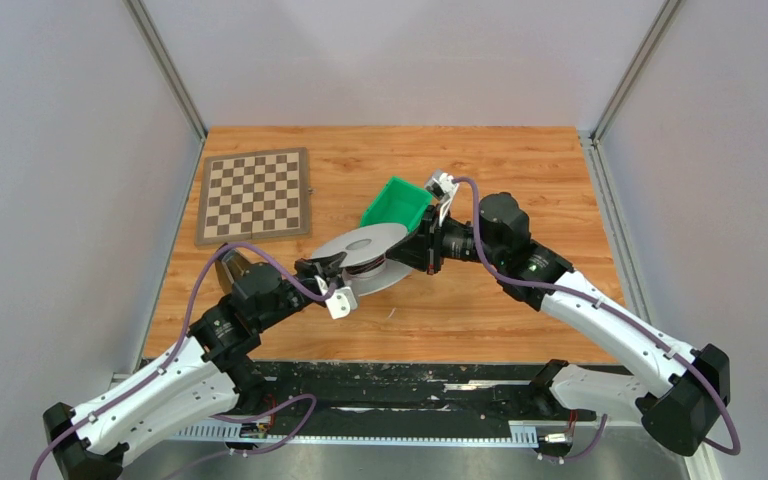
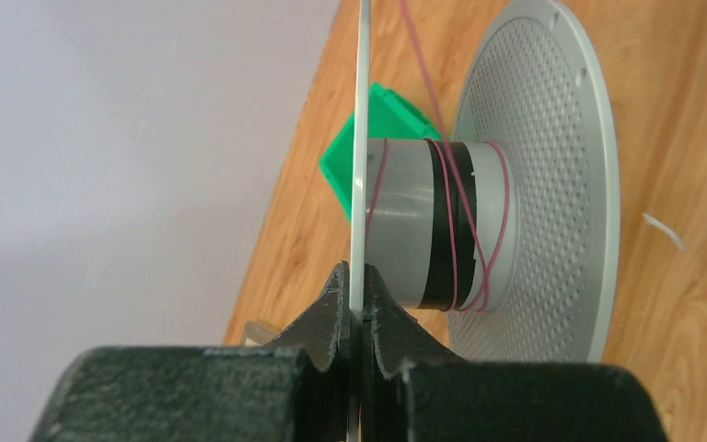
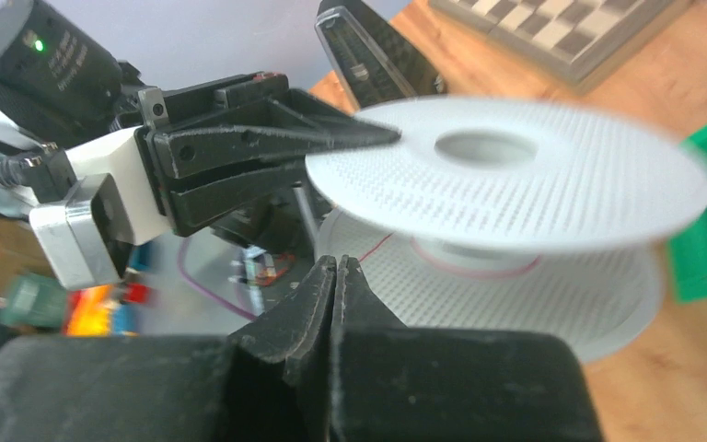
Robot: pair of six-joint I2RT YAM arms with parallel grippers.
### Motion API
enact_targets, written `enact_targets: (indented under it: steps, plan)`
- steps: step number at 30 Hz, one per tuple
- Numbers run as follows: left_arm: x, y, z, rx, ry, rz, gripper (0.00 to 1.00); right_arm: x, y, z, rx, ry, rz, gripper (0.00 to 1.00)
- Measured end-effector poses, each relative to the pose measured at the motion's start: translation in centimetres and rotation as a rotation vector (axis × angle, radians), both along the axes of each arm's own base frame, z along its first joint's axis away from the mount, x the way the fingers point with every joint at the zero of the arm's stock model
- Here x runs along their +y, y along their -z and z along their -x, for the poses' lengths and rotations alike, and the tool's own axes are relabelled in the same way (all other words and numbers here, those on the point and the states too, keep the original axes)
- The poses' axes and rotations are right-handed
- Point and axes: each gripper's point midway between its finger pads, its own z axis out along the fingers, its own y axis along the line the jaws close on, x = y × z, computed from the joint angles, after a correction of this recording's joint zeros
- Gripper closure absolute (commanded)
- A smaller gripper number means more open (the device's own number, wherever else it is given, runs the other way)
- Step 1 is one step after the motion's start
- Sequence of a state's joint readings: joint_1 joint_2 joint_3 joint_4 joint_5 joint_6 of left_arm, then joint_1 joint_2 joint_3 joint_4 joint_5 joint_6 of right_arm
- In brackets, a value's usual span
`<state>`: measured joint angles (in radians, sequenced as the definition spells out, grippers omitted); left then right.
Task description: Wrap the cables
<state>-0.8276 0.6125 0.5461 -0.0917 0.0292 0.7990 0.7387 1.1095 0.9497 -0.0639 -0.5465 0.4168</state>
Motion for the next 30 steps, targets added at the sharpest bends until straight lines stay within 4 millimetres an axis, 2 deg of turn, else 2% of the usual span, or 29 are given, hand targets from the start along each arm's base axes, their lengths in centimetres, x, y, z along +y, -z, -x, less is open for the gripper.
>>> enact_targets:
  steps: [6, 11, 16, 19, 30]
  plan:
    - [-0.8, 0.6, 1.3, 0.059, 0.073, -0.001, 1.00, -0.4, 1.1, 0.0, -0.232, -0.087, 0.088, 1.00]
    - [-1.2, 0.2, 1.9, 0.133, 0.078, 0.069, 1.00, -1.3, 1.8, 1.7, -0.374, -0.171, 0.089, 1.00]
    - [-1.7, -2.2, 2.5, 0.200, 0.084, 0.194, 1.00, -2.2, 0.8, 3.9, -0.506, -0.218, -0.007, 1.00]
    - [-1.9, -2.7, 3.4, 0.240, 0.113, 0.242, 1.00, -2.4, -0.2, 4.6, -0.567, -0.222, -0.071, 1.00]
    - [-3.3, -4.5, 7.6, 0.276, 0.337, 0.294, 1.00, -2.1, -1.7, 6.7, -0.571, -0.328, -0.153, 1.00]
